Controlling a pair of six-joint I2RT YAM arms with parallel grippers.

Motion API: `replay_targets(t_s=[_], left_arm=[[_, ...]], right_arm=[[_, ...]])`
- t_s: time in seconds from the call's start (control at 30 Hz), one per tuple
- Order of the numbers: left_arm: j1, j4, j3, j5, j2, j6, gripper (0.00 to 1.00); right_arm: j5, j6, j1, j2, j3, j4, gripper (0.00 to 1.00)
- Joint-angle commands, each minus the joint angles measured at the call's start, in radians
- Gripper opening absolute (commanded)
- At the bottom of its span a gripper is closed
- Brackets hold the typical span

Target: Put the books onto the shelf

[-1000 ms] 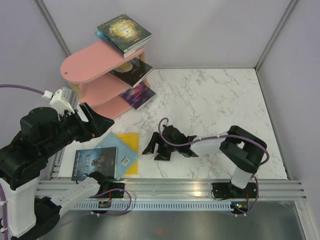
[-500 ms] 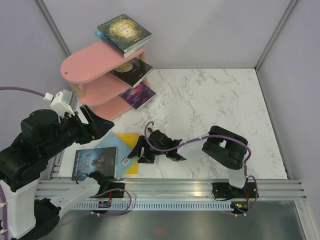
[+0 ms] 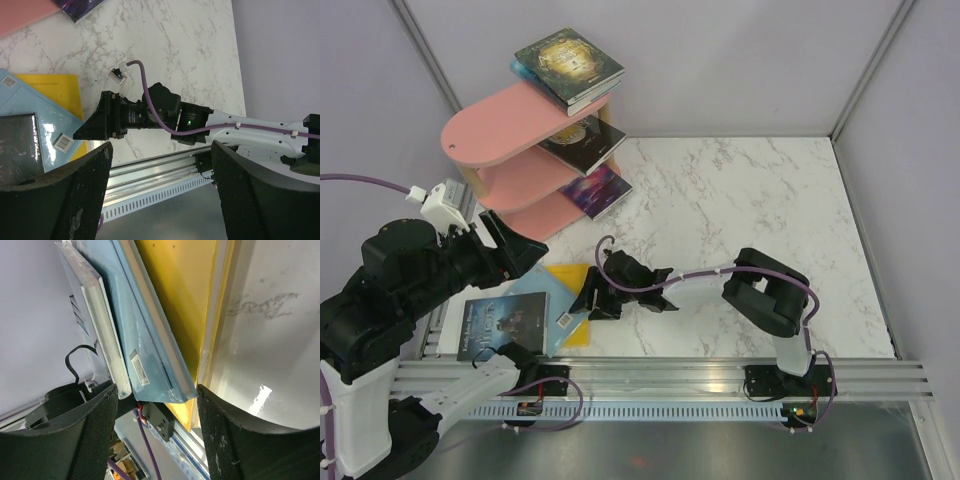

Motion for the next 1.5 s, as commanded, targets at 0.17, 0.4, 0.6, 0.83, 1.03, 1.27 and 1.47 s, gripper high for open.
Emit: replay_targets(t_s=[0.17,0.4,0.6,0.83,1.03,1.27,1.47], left_arm=[[0.005,-0.032,0.001,-0.007,0.018,0.021,0.82],[0.003,-0.021,0.0,-0.005,0.022,0.019,0.82],[0.003,-0.012,-0.008,-0.004,0.024,0.014,0.82],[0.003,-0.01,-0.013,0.004,0.024,0.004,0.82],[0.003,-0.013,-0.02,0.005,0.016,0.001,0.81],[0.003,-0.021,-0.025,0.005,0.015,-0.002,0.81],[0.003,-0.023,-0.034,0.008,0.013,0.001,0.81]], right_arm=[[0.01,-0.075,-0.002,-0.07,0.11,-0.082,0.66],[0.019,-0.106,-0.002,-0.084,0.109,-0.122,0.65],[0.017,-0.069,-0.002,-0.047,0.079,-0.01,0.65],[0.01,-0.012,-0.008,0.016,0.083,0.113,0.64],[-0.007,0.04,-0.011,0.085,0.08,0.231,0.63],[-0.01,0.081,-0.009,0.147,0.086,0.324,0.61],[0.002,0.13,-0.002,0.203,0.084,0.407,0.58]])
